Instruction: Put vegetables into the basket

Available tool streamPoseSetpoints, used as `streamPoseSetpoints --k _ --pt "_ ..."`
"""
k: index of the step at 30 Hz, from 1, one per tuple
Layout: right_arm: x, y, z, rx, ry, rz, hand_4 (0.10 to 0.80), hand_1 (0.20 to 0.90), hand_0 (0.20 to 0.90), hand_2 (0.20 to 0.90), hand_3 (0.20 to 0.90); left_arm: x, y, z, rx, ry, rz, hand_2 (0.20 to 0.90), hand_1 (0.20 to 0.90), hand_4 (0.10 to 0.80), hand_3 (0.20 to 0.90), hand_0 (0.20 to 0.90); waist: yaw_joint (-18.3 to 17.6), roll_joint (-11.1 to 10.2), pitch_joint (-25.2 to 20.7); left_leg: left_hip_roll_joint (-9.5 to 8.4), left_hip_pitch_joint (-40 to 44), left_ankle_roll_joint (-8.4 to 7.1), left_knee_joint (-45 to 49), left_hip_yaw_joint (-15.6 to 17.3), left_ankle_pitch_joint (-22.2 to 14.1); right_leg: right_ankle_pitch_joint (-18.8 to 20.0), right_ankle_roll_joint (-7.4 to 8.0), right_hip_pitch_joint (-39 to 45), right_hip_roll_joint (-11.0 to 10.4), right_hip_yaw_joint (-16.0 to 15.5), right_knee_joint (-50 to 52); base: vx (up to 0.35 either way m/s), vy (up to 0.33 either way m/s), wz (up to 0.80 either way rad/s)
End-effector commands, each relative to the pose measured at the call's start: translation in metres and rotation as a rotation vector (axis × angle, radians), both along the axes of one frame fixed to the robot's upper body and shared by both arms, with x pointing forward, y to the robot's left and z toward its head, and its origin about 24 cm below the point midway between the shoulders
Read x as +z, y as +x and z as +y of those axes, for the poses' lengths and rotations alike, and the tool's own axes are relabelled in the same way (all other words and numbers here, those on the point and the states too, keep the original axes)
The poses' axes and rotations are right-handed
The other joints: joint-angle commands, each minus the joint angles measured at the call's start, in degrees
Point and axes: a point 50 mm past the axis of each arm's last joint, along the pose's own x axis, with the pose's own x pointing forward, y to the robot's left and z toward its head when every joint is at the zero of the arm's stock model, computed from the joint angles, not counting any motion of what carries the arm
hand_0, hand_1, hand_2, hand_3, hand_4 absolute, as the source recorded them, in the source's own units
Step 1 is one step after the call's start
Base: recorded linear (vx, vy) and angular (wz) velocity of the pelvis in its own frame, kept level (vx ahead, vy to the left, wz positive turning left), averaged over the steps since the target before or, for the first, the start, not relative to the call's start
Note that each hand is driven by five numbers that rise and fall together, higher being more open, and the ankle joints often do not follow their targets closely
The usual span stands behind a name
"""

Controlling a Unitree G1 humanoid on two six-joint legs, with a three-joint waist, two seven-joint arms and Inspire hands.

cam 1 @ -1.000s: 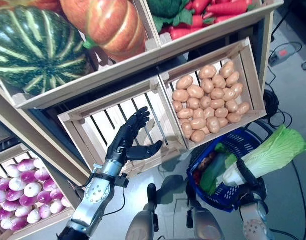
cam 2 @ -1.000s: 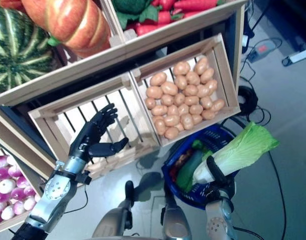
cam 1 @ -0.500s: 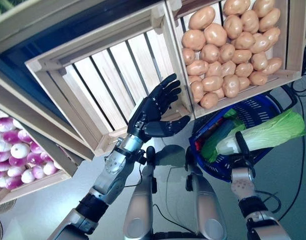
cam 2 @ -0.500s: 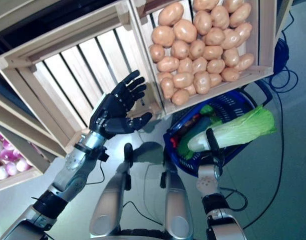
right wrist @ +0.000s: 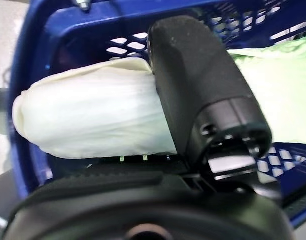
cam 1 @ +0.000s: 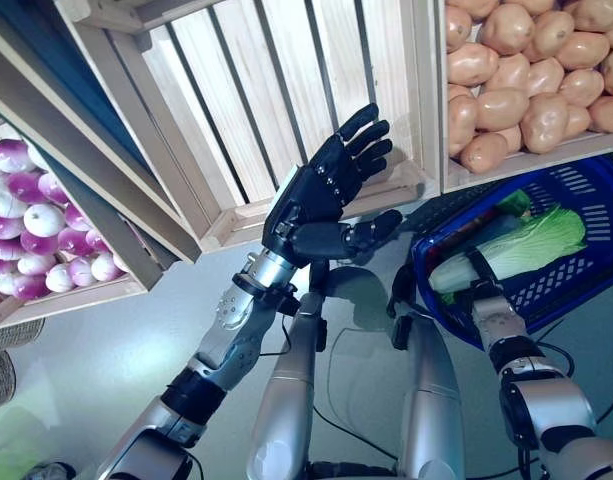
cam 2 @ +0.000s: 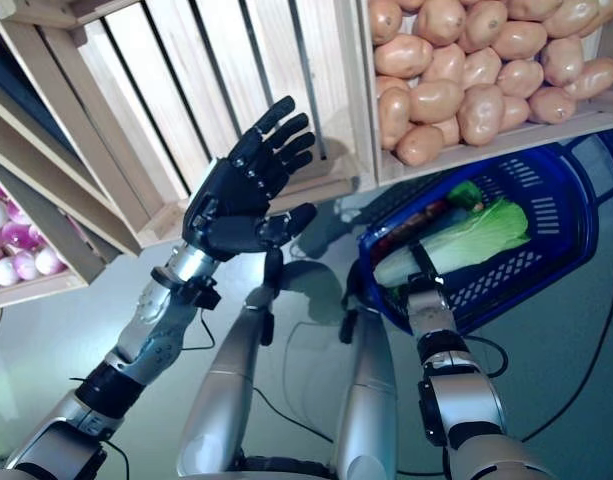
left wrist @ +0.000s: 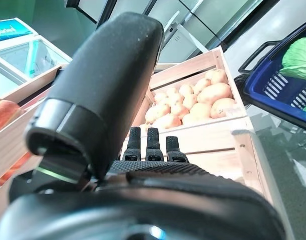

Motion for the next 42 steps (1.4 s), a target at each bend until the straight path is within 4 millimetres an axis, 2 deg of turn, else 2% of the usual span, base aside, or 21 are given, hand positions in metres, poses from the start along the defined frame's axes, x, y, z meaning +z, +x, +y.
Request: streamPoseSetpoints --k 1,3,4,5,11,16,19,22,25,27,30,31,33,36,38,42 --pt "0.009 -0.016 -0.048 -0.209 0.074 0.015 0.4 0.3 0.3 0.3 0.3 0.047 -0.019 -0.005 -0.122 -0.139 -0.251 0.9 0.9 0.8 0.9 0.9 0.34 3.04 -0.26 -2.43 -4.23 1.88 8.26 0.22 -5.56 2.69 -0.29 1.59 1.63 0.19 -0.64 0.0 0.0 0.0" --pt "0.008 -0.018 -0.052 -0.256 0.13 0.008 0.413 0.319 0.319 0.319 0.319 0.047 -0.02 -0.004 -0.135 -0.145 -0.254 0.9 0.9 0.8 0.9 0.9 0.42 3.23 -0.26 -2.51 -4.72 1.95 8.71 0.27 -5.68 2.63 -0.32 1.12 1.81 0.34 -0.07 0.0 0.0 0.0" --pt "0.008 -0.018 -0.052 -0.269 0.149 0.002 0.642 0.662 0.662 0.662 0.662 0.048 -0.02 -0.004 -0.137 -0.146 -0.257 0.9 0.9 0.8 0.9 0.9 0.45 3.28 -0.26 -2.53 -4.81 2.01 8.87 0.3 -5.76 2.6 -0.37 1.01 1.91 0.39 0.13 0.0 0.0 0.0" --pt "0.008 -0.018 -0.052 -0.278 0.162 0.001 0.8 0.9 0.9 0.9 0.9 0.048 -0.021 -0.003 -0.139 -0.148 -0.257 0.9 0.9 0.8 0.9 0.9 0.41 3.32 -0.26 -2.53 -4.7 2.06 8.93 0.36 -5.83 2.6 -0.42 1.02 2.08 0.45 0.28 0.0 0.0 0.0" --pt "0.002 -0.026 -0.055 -0.36 0.193 0.033 0.8 0.9 0.9 0.9 0.9 0.051 -0.025 -0.003 -0.16 -0.105 -0.29 0.9 0.9 0.8 0.9 0.9 0.29 2.71 -0.26 -2.84 -1.36 1.99 7.85 0.24 -6.25 2.51 -0.63 4.48 3.19 0.42 -1.38 0.0 0.0 0.0" --pt "-0.005 -0.034 -0.058 -0.444 0.178 0.09 0.8 0.9 0.9 0.9 0.9 0.049 -0.029 -0.012 -0.233 0.061 -0.334 0.9 0.9 0.8 0.9 0.9 0.11 2.15 -0.26 -2.83 4.79 1.7 4.48 0.16 -5.83 2.83 -0.41 10.81 4.15 0.45 -4.84 0.02 0.009 -0.04" --pt "-0.011 -0.041 -0.063 -0.452 0.152 0.147 0.8 0.9 0.9 0.9 0.9 0.042 -0.03 -0.023 -0.318 0.266 -0.351 0.9 0.9 0.8 0.9 0.9 -0.05 2.19 -1.18 -2.39 11.37 1.09 -0.99 1.34 -4.47 3.5 -0.1 18.09 4.17 -0.03 -10.31 0.064 0.07 -0.16" --pt "-0.018 -0.055 -0.075 -0.412 -0.063 0.28 0.8 0.9 0.9 0.9 0.9 0.025 -0.03 -0.03 -0.401 0.477 -0.312 0.9 0.9 0.8 0.9 0.9 -0.35 2.56 -4.88 -1.25 17.1 0.53 -7.67 2.0 -2.22 4.5 0.54 24.11 4.06 -0.3 -16.14 0.092 0.101 -0.15" --pt "-0.025 -0.065 -0.079 -0.37 -0.194 0.363 0.8 0.9 0.9 0.9 0.9 0.009 -0.03 -0.03 -0.427 0.571 -0.256 0.9 0.9 0.8 0.9 0.9 -0.86 2.48 -7.48 -0.44 20.68 0.22 -11.51 2.11 -1.24 5.01 0.96 27.72 3.93 0.03 -19.66 0.133 0.086 -0.1" --pt "-0.041 -0.084 -0.082 -0.306 -0.31 0.446 0.8 0.9 0.9 0.9 0.9 -0.01 -0.03 -0.028 -0.455 0.606 -0.146 0.9 0.9 0.8 0.9 0.9 -1.44 2.31 -10.25 0.12 24.7 0.17 -15.12 2.22 -0.65 5.5 1.27 31.59 3.74 0.41 -23.0 0.205 0.09 -0.11" --pt "-0.062 -0.113 -0.085 -0.159 -0.538 0.519 0.8 0.9 0.9 0.9 0.9 -0.042 -0.037 -0.023 -0.458 0.727 -0.07 0.9 0.9 0.8 0.9 0.9 -2.09 1.99 -13.5 1.0 29.46 0.02 -19.29 2.52 0.09 6.22 1.86 36.2 3.5 0.58 -26.8 0.209 0.068 -0.02" --pt "-0.065 -0.117 -0.083 -0.096 -0.637 0.535 0.8 0.9 0.9 0.9 0.9 -0.055 -0.039 -0.02 -0.438 0.746 -0.019 0.9 0.9 0.8 0.9 0.9 -2.46 1.8 -14.73 1.41 31.08 -0.05 -20.69 2.8 0.32 6.42 2.09 37.66 3.46 0.74 -28.05 0.24 0.078 -0.02" --pt "-0.08 -0.128 -0.066 0.1 -0.756 0.537 0.8 0.9 0.9 0.9 0.9 -0.082 -0.04 -0.007 -0.387 0.751 0.116 0.9 0.9 0.8 0.9 0.9 -3.26 1.4 -17.14 2.34 34.42 -0.41 -23.9 3.31 1.06 6.79 2.43 40.72 3.42 0.95 -30.66 0.225 0.08 -0.07" --pt "-0.099 -0.147 -0.047 0.347 -0.833 0.529 0.8 0.9 0.9 0.9 0.9 -0.117 -0.044 0.011 -0.306 0.791 0.243 0.9 0.9 0.8 0.9 0.9 -4.27 1.01 -19.34 3.33 36.98 -0.71 -26.1 3.96 1.4 6.86 2.67 42.71 3.48 1.25 -32.19 0.152 0.056 -0.09" --pt "-0.115 -0.165 -0.035 0.559 -0.85 0.538 0.8 0.9 0.9 0.9 0.9 -0.156 -0.053 0.028 -0.258 0.803 0.433 0.9 0.9 0.8 0.9 0.9 -4.69 0.71 -21.08 3.95 38.63 -0.93 -27.25 4.5 1.51 6.63 2.93 43.98 3.33 1.16 -32.61 0.136 0.047 -0.13" --pt "-0.136 -0.195 -0.022 0.73 -0.784 0.578 0.8 0.9 0.9 0.9 0.9 -0.214 -0.076 0.057 -0.09 0.867 0.689 0.9 0.9 0.8 0.9 0.9 -4.86 0.21 -23.54 4.33 40.81 -1.13 -27.36 4.96 0.86 6.16 3.07 45.96 2.98 0.86 -32.98 0.144 0.019 -0.04"
